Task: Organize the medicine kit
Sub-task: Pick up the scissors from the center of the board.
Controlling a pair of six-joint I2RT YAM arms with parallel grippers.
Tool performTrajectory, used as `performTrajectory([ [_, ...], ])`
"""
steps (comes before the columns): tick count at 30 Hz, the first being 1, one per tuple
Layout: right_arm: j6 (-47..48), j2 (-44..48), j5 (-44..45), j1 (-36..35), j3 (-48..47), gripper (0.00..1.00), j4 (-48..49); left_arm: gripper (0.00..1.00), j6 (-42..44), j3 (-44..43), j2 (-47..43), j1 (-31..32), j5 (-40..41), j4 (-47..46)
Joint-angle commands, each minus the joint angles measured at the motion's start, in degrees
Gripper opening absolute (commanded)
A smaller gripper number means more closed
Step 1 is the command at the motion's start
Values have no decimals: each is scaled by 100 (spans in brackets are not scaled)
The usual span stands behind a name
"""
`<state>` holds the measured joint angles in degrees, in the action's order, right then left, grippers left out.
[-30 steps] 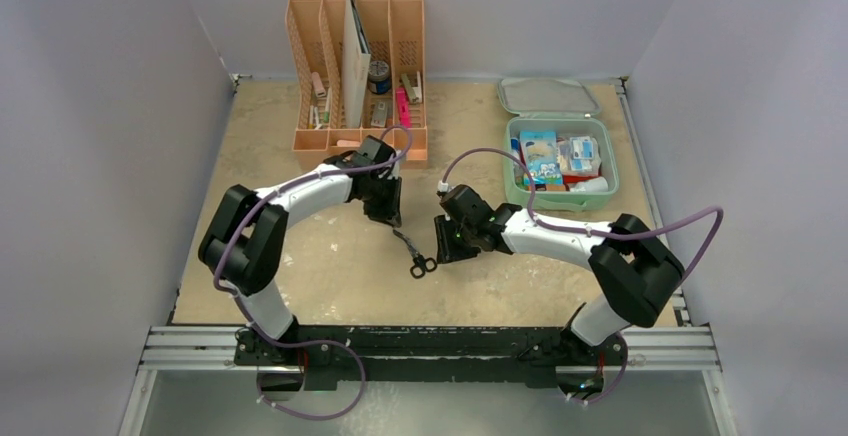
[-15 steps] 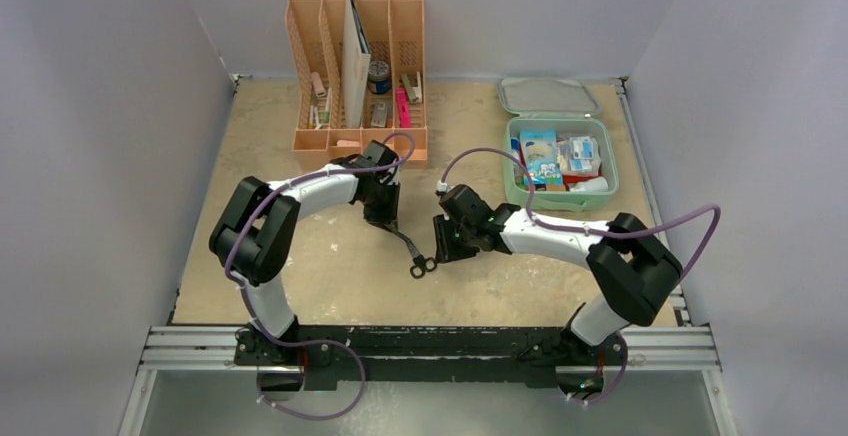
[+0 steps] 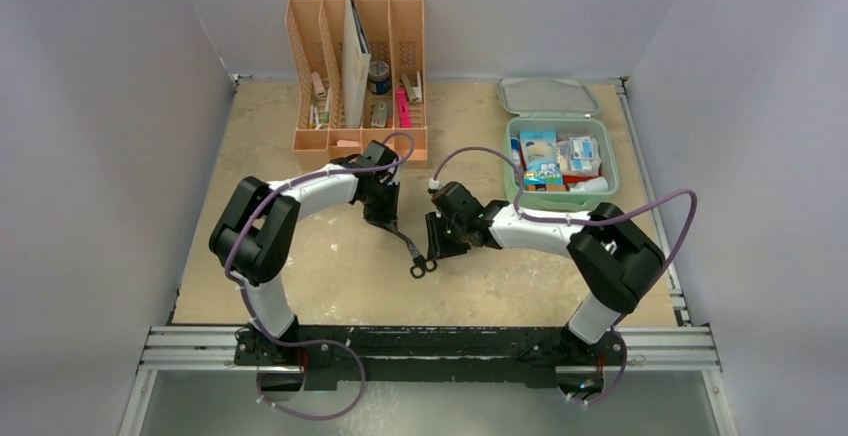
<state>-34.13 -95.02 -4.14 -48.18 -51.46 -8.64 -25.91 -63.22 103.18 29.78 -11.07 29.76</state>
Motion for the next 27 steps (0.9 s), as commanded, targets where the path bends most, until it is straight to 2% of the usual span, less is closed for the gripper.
performTrajectory([
  [1, -51, -93, -113, -4, -143, 36, 88, 4, -27, 142, 81, 36, 175, 17],
  [6, 102, 10, 320, -120, -33, 34, -331, 4, -156, 169, 38, 36, 91, -12],
  [11, 298, -146, 951, -350, -313, 31, -884, 3, -230, 196, 21, 31, -104, -118],
  [19, 385, -408, 1316, -643, -554, 29, -1186, 3, -330, 487, 24, 36, -245, -310],
  [21, 399, -541, 1464, -742, -641, 24, -1257, 3, -350, 572, -2, 32, -288, -390],
  [24, 388, -630, 1535, -746, -620, 10, -1167, 3, -385, 633, -57, 33, -330, -427],
  [27, 298, -455, 1616, -746, -509, 0, -1107, 3, -382, 668, -162, 35, -386, -403],
])
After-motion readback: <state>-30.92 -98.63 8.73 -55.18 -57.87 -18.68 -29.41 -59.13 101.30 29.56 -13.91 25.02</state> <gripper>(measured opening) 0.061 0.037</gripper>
